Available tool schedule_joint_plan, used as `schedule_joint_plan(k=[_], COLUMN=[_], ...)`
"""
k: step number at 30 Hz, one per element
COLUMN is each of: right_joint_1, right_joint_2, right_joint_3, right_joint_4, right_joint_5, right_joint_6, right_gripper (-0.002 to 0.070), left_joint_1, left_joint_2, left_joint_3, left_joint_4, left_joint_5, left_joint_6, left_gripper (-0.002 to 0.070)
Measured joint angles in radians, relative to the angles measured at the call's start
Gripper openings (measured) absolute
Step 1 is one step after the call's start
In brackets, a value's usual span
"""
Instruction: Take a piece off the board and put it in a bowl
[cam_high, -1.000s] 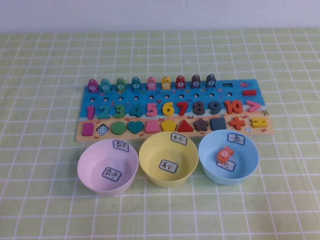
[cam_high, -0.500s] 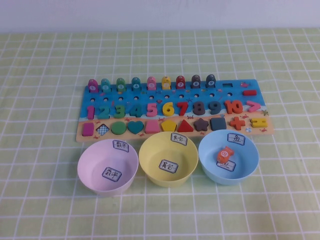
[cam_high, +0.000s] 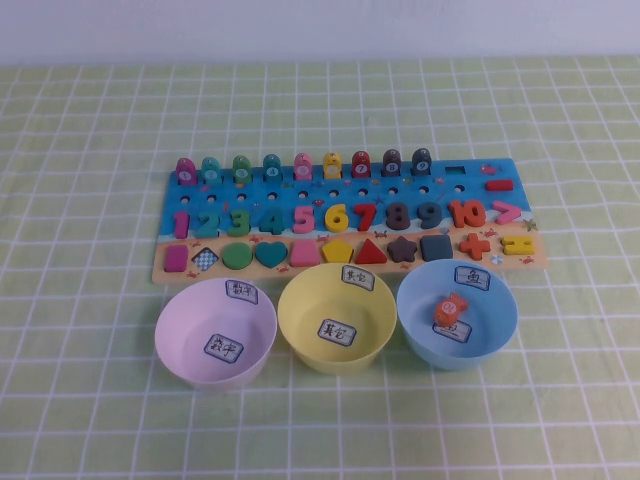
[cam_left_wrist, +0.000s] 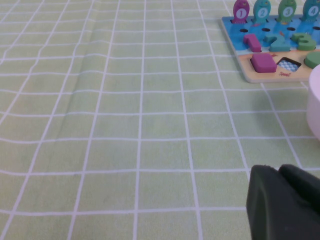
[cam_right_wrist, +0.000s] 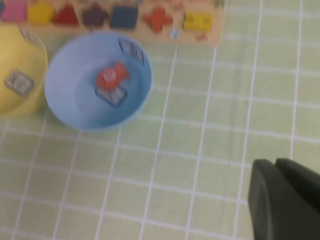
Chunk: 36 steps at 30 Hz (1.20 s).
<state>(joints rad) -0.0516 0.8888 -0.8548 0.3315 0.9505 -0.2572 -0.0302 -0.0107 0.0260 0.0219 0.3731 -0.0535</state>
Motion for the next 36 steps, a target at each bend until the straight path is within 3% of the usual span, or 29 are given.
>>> schedule_joint_plan(k=[6,11,20,27,31,36], right_joint_1=[0.000,0.007,0.209,0.285,0.290,0.290], right_joint_2=[0.299,0.472,0.757,0.967,1.070,1.178], right_joint_3=[-0.247,-0.396,-0.629,-0.794,-0.866,-0.942], right_joint_4=[-0.055,-0.077,-0.306,-0.313,-0.287,-0.254], right_joint_5=[0.214,0.272,0.282,0.282,0.282,0.280], right_joint_6=[-0.001,-0.001,0.117,0.129,0.131,0.167], right_gripper=[-0.0017,-0.0020,-0.0019,-0.0006,0.0079,0.0292], left_joint_1=[0.000,0.000,0.000,0.000,0.000,0.000], left_joint_2=[0.000,0.000,0.000,0.000,0.000,0.000], left_joint_3=[0.000,0.000,0.000,0.000,0.000,0.000], left_joint_4=[0.000,0.000,0.000,0.000,0.000,0.000], left_joint_5=[0.000,0.000,0.000,0.000,0.000,0.000], left_joint_6=[0.000,0.000,0.000,0.000,0.000,0.000], left_gripper=[-0.0005,-0.0005,-0.0005,-0.0005,-0.0005,-0.0005])
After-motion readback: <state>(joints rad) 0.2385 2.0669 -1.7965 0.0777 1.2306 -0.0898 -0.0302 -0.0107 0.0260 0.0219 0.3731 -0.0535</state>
